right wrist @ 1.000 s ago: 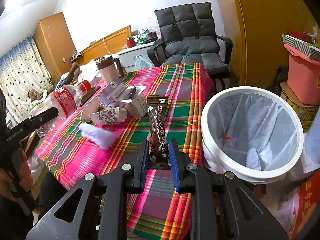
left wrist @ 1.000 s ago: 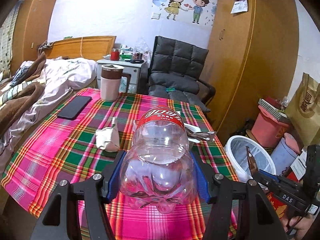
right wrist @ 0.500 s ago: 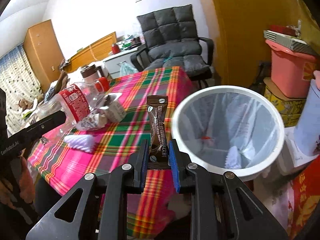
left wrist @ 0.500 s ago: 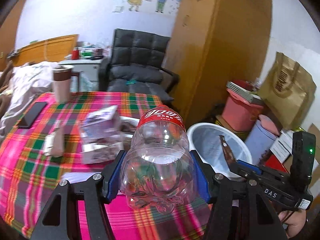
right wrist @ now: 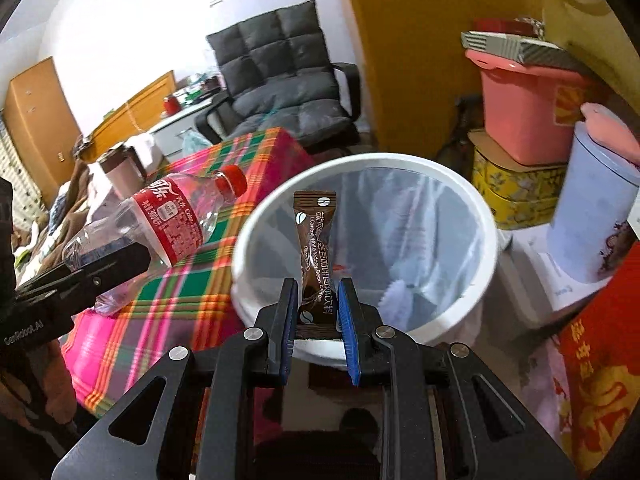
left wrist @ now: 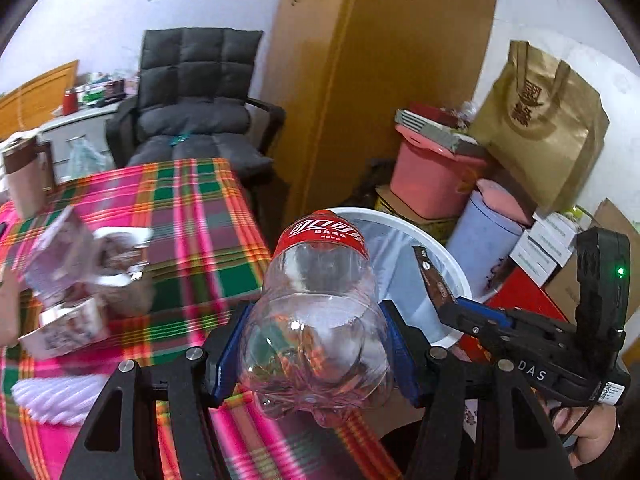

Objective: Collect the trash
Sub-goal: 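Drop the bottle from the left tool into the bin while the right tool drops the wrapper, then move both open tools back over the table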

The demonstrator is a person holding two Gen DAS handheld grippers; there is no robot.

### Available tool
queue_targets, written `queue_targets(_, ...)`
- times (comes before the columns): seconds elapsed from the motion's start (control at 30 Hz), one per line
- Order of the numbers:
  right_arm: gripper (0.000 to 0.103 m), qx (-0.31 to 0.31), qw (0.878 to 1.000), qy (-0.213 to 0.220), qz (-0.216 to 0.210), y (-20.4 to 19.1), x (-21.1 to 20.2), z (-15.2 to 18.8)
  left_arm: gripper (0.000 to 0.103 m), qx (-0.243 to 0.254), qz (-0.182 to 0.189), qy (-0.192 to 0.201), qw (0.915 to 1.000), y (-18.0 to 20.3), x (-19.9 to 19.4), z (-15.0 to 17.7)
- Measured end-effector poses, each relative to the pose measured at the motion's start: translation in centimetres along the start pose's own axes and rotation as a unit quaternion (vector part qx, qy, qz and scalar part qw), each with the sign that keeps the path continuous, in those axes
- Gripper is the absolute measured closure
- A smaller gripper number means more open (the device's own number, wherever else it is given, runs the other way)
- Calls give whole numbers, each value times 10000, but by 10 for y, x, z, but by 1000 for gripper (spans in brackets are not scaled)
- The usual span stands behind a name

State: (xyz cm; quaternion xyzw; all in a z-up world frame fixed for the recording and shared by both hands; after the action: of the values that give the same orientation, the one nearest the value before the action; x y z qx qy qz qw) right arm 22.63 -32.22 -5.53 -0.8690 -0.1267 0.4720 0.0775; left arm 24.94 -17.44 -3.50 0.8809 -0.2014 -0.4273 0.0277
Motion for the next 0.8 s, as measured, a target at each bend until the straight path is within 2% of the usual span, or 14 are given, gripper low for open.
queue_targets(0.4,79,241,9995,-166,143,27,13,-5,40,287,196,-376,9987,24,51,-11)
queue_targets(0.43,78,250,9994,-166,160,28,13,-4,40,300,199,-387,9986,25,53,-11)
queue_targets(0.5,68,271,9994,-145,156,30,12,-5,40,311,237,-356,9986,27,53,-13)
queue_targets(0.57,51,282,9994,-126,137,31,12,-5,40,317,261,-286,9987,29,52,-16)
queue_targets(0.8,49,285,9995,-43,129,30,4,-4,40,280,254,-171,9991,29,43,-20)
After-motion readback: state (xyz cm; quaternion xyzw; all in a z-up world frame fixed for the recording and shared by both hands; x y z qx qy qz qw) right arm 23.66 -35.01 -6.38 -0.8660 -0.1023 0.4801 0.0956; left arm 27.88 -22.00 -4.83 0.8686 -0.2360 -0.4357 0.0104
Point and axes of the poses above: each gripper's, at about its wrist camera, not at the fingertips, and x roughly the way its jaws point, y to its right, z to its underside, the point moved 9 cm from there along x, roughly the way its jaws point, and after that the axes turned 10 degrees about -y, right-handed, at the moved point
